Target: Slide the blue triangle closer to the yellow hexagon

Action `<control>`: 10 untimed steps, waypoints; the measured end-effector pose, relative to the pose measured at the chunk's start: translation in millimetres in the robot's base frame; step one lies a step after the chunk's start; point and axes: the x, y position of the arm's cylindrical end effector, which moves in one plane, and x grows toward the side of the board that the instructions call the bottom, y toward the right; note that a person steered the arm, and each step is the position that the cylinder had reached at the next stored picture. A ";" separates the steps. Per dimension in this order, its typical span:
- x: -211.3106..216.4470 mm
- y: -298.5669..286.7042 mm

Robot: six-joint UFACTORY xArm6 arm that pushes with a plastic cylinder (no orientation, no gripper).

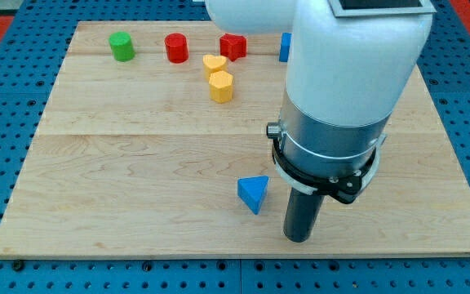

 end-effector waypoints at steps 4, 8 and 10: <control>-33.1 -20.5; -33.4 -38.2; -35.1 -64.0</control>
